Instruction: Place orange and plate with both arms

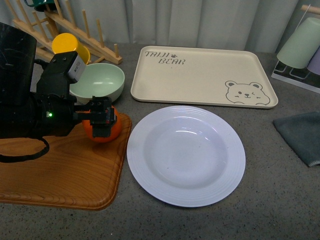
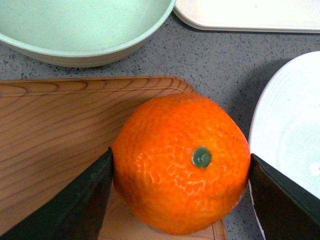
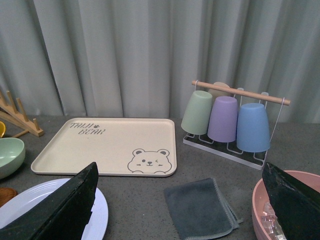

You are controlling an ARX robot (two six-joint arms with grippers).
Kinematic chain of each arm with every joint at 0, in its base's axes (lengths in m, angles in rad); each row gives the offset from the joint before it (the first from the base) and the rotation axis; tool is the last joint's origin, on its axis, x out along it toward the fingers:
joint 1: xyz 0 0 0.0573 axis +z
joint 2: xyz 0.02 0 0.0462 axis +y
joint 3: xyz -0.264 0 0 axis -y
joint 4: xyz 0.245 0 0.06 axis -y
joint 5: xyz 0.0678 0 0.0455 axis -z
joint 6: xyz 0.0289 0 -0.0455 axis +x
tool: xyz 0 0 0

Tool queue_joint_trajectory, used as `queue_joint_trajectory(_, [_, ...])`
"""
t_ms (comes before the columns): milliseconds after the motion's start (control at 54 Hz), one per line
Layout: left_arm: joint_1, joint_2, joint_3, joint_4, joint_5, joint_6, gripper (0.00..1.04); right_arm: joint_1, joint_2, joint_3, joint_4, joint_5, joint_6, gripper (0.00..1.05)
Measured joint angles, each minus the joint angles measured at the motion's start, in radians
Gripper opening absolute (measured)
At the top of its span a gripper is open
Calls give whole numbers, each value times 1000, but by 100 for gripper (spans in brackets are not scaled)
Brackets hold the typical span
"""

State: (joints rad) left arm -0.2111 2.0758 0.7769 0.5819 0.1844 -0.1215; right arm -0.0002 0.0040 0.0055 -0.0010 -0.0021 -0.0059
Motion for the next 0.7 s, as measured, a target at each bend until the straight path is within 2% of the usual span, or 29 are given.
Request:
queue_joint_trajectory(93, [0,0,0,0,3,-5,69,0,0,0,0,0,0,96])
queue_joint_trajectory(204, [0,-3,-3,2,8,-13,65,0,0,0,0,0,0,96])
queue_joint_trajectory(352, [-23,-64,-26,-6,17,-38,65,0,0,0,0,0,0,96])
queue_joint_trajectory(500, [-94,-146,-14,-23,3,-79,64,0,0,0,0,0,0,96])
queue_joint_trajectory(704, [-192,-121,36,-19,8,-153,64,0,0,0,0,0,0,96])
